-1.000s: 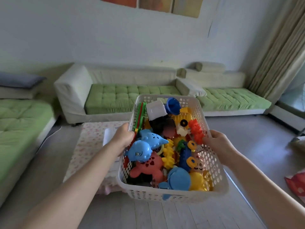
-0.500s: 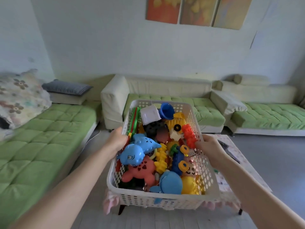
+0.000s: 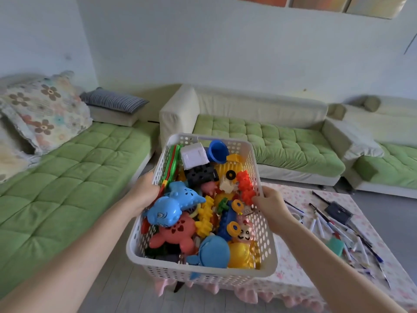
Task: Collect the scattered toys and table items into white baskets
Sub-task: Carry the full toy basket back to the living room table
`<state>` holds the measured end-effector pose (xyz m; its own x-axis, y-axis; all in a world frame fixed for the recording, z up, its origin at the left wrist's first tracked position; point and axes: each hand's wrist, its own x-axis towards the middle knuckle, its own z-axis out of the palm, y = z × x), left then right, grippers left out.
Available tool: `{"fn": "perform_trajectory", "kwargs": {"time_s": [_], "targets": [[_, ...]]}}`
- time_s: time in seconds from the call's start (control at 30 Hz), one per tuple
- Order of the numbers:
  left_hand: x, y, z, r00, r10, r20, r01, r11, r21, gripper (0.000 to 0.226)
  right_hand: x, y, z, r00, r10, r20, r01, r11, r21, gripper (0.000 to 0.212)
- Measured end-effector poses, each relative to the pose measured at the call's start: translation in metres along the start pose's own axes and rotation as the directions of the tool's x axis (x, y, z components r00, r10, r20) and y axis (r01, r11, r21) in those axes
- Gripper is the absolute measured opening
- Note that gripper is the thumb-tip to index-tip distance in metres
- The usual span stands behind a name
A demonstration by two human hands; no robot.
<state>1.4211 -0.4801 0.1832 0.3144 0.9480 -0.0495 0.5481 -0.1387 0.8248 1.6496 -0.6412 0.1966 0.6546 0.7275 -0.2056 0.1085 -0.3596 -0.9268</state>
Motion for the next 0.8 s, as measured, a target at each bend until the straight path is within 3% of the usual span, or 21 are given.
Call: {"fn": "perform_trajectory", "kwargs": {"time_s": [0.23,0.47,0.8], "targets": [[0.054,-0.047,0.001,0.996,-0.061,-0.064,0.060,0.998,-0.031,0.040,0.064,0.008,0.060,0.998,-0.023,0.057,0.026,0.997,-0.066,0.018],[0.109,-0.106,0.005,0.988,-0.133,-0.072,0.132,0.991,-0.017,0.034,0.117,0.030,0.116,0.999,-0.006,0.045,0.011,0.994,-0.111,0.026],[0.202,-0.186,0.035,0.976,-0.211,0.062,0.206,0.976,0.077,0.039,0.197,0.100,0.200,0.996,0.062,-0.071,-0.080,0.958,-0.275,0.039]]}}
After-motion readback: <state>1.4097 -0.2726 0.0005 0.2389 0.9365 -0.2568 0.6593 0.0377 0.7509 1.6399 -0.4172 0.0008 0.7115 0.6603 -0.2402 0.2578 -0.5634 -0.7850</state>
